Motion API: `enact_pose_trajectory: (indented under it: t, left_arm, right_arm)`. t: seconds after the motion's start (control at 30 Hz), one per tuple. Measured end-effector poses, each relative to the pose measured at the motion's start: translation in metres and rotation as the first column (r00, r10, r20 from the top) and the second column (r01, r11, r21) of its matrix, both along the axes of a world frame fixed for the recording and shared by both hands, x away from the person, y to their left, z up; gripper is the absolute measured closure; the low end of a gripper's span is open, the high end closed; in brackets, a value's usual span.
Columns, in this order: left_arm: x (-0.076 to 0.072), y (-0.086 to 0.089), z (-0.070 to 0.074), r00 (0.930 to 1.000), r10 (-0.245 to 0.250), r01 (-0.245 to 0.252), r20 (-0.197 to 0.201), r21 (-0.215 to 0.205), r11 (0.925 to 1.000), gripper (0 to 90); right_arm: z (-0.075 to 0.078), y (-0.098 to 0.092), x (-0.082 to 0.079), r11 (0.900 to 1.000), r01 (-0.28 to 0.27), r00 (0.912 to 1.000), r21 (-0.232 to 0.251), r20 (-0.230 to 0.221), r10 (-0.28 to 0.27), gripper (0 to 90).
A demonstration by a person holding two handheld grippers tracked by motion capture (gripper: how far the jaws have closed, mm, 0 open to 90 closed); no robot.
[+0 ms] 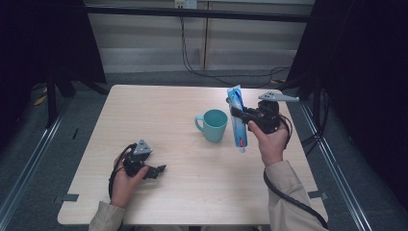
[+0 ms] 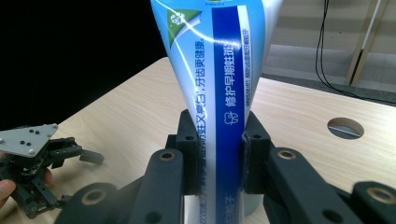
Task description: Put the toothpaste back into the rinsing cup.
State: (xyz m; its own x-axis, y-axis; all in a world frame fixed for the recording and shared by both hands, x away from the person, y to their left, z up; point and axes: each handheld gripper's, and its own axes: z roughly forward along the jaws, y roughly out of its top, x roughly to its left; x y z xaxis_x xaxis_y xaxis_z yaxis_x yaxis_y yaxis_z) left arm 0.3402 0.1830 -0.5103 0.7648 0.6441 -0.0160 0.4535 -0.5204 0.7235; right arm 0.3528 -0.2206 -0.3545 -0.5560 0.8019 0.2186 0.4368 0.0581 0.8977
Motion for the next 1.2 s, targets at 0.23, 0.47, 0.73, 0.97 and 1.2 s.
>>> enact_pose_trajectory:
  t: [0.23, 0.47, 0.73, 0.97, 1.2]
  left_arm:
    - [0.000, 0.000, 0.000, 1.0000, 0.000, 0.000, 0.000, 0.000, 1.0000, 13.3]
    - [0.000, 0.000, 0.000, 1.0000, -0.002, 0.002, 0.000, 0.002, 1.0000, 13.3]
    - [0.000, 0.000, 0.000, 1.0000, -0.001, 0.001, -0.001, 0.001, 1.0000, 13.2]
    - [0.000, 0.000, 0.000, 1.0000, -0.001, 0.001, -0.001, 0.001, 1.0000, 13.2]
    - [0.000, 0.000, 0.000, 1.0000, 0.001, -0.001, -0.001, -0.002, 1.0000, 13.3]
  right_arm:
    - [0.004, 0.003, 0.003, 1.000, -0.002, 0.9999, 0.013, 0.013, 0.001, 74.1]
    - [0.007, 0.003, 0.005, 0.999, -0.008, 0.9996, 0.037, 0.027, 0.007, 74.1]
    - [0.010, 0.006, 0.007, 0.999, -0.016, 0.9989, 0.049, 0.046, 0.013, 74.2]
    - [0.012, 0.008, 0.010, 0.998, -0.015, 0.9984, 0.063, 0.056, 0.011, 74.2]
    - [0.014, 0.008, 0.013, 0.997, -0.013, 0.9976, 0.070, 0.068, 0.008, 74.2]
